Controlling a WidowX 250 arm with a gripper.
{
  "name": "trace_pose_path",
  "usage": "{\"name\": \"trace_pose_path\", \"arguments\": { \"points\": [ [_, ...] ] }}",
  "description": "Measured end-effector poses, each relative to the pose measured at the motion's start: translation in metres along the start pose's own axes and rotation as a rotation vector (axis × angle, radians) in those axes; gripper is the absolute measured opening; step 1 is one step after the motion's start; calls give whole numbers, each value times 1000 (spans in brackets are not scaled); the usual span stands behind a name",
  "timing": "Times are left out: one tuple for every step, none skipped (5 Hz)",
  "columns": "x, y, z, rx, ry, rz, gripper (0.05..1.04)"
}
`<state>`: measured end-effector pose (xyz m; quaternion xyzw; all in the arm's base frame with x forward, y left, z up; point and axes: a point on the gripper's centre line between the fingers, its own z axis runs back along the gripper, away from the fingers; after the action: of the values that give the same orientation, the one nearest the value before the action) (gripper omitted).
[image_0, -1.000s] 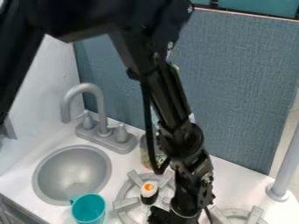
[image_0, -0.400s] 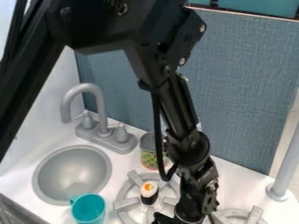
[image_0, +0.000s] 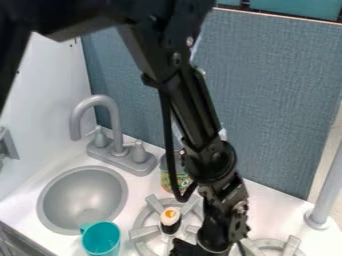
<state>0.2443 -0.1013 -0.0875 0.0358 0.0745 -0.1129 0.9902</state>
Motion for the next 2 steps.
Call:
{"name": "trace_pose_path", "arguments": {
  "points": [
    [3, -11, 26, -7, -76, -31, 146],
    [10, -18, 40, -29, -130, -56, 146]
  ]
}}
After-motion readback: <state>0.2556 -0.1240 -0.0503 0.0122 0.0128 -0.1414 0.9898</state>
